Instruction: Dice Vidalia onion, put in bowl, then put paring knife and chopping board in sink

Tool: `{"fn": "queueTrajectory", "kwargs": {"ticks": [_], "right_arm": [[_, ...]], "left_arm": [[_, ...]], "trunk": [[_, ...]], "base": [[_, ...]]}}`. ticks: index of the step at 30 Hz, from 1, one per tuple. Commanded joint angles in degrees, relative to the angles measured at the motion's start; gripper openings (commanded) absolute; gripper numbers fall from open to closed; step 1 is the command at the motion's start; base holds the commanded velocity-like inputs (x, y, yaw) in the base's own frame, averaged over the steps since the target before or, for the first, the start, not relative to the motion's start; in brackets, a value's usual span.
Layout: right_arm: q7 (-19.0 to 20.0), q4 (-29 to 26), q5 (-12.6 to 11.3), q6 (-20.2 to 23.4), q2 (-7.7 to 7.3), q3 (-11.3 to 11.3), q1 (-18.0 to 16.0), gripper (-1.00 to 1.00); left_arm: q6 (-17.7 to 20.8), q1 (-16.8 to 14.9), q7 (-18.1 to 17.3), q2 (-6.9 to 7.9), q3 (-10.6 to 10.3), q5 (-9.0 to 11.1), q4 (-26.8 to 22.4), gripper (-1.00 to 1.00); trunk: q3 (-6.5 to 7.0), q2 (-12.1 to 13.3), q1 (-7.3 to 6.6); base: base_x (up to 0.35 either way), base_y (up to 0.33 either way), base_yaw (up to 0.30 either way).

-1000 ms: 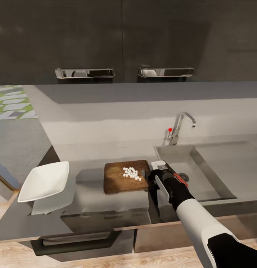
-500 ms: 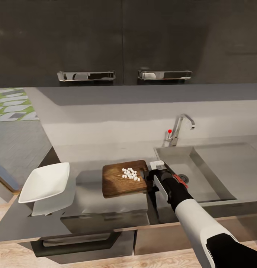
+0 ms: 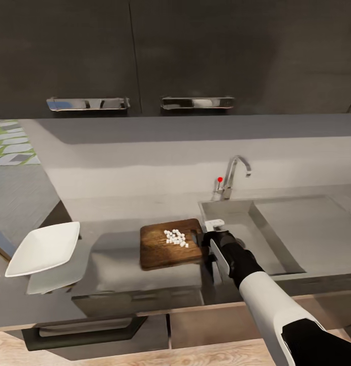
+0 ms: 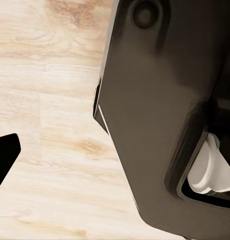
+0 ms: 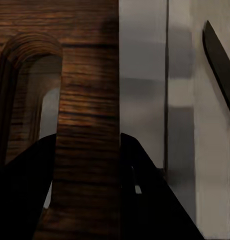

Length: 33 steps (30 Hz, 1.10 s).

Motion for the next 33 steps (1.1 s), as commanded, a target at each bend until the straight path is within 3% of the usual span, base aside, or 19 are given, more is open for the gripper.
{"fn": "queueTrajectory", "kwargs": {"ticks": [1, 13, 33], "right_arm": [[-0.37, -0.10, -0.73, 0.23, -0.04, 0.20, -0.05, -1.00], [-0.37, -0.12, -0.65, 0.23, -0.12, 0.20, -0.05, -1.00], [-0.40, -0.12, -0.58, 0.23, -0.14, 0.12, -0.05, -1.00]], "left_arm": [[-0.28, -0.07, 0.13, -0.06, -0.35, 0.02, 0.19, 1.00], [-0.28, -0.07, 0.13, -0.06, -0.35, 0.02, 0.19, 1.00], [-0.28, -0.08, 0.10, -0.06, -0.35, 0.02, 0.19, 1.00]], "trunk": [[-0.11, -0.11, 0.03], [0.00, -0.11, 0.03], [1.76, -0.11, 0.03]], "base": [[0.000, -0.080, 0.000], [0.000, -0.008, 0.000], [0.000, 0.000, 0.000]]}}
